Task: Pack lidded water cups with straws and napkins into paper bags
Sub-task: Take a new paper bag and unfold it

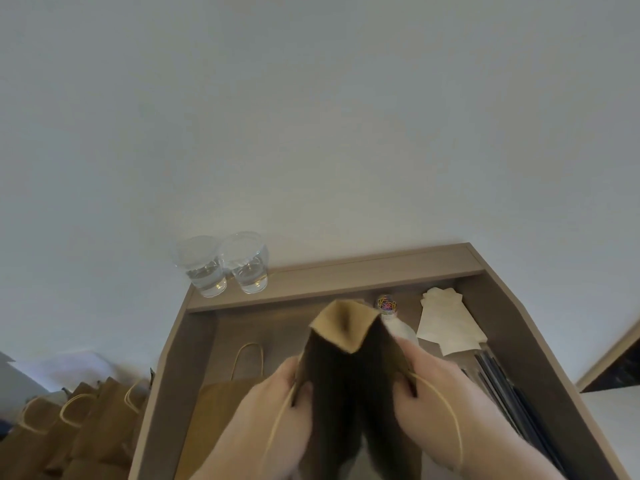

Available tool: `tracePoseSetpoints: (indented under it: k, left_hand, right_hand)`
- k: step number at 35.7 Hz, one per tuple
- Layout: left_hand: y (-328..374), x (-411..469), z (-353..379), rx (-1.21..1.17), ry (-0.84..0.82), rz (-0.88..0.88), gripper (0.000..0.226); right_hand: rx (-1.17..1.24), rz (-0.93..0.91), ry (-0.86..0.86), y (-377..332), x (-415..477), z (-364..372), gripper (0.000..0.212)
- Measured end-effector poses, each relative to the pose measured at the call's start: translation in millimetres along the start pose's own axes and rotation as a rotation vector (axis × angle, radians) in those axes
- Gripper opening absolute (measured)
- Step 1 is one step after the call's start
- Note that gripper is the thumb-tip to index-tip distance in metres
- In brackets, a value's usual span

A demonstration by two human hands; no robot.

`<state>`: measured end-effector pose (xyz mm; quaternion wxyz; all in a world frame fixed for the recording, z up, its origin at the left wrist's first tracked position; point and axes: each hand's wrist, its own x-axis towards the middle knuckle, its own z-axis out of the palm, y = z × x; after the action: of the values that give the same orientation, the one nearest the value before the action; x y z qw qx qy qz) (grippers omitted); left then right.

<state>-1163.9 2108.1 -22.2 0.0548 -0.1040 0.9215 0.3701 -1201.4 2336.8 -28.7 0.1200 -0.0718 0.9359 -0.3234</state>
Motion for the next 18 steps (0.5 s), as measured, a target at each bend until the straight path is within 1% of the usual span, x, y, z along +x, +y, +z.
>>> tracePoseSetpoints:
  k: [1,2,3,5,8,11,13,15,17,18]
  left_hand:
    - [-6.0,4.1,-2.3,0.006,0.046,0.019,0.019]
    - [-6.3,5.1,-6.8,0.046,0.027,0.016,0.021]
    - [-6.6,7.2,-13.2,0.048,0.053,0.041,0.021]
    - [-4.9,10.3,-31.2,0.111,0.052,0.057,0.019]
    - [-0.6,11.2,-61.7,0.114,0.104,0.055,0.021]
    - [1.6,5.6,-76.2,0.028,0.166,0.057,0.036]
    - [11.4,-3.0,-74.3,0.017,0.117,0.048,0.040]
    - [22.3,-11.5,-61.6,0.095,-0.033,0.061,0.042]
    - [34.0,-19.7,-46.9,0.160,-0.117,0.068,0.057]
    - [34.6,-19.6,-42.8,0.172,-0.134,0.059,0.063]
  right_hand:
    - [-0.058,0.036,-0.085,-3.6,3.6,-7.7,0.030]
    - [-0.126,0.051,-0.158,-4.9,8.4,-14.3,0.032]
    - [-0.159,0.054,-0.177,-6.9,11.5,-20.0,0.035]
    - [-0.119,0.048,-0.143,-12.2,13.8,-34.0,0.037]
    - [0.035,0.041,-0.046,-16.9,12.1,-58.2,0.047]
    - [-0.012,0.058,0.057,-19.9,10.3,-70.3,0.057]
    - [-0.070,0.009,0.021,-33.7,1.2,-56.2,0.060]
    - [-0.111,-0.048,-0.123,-51.6,-6.2,-27.4,0.061]
    - [-0.167,-0.081,-0.221,-63.3,-6.3,-4.5,0.059]
    - [-0.170,-0.088,-0.240,-62.4,-2.0,0.7,0.057]
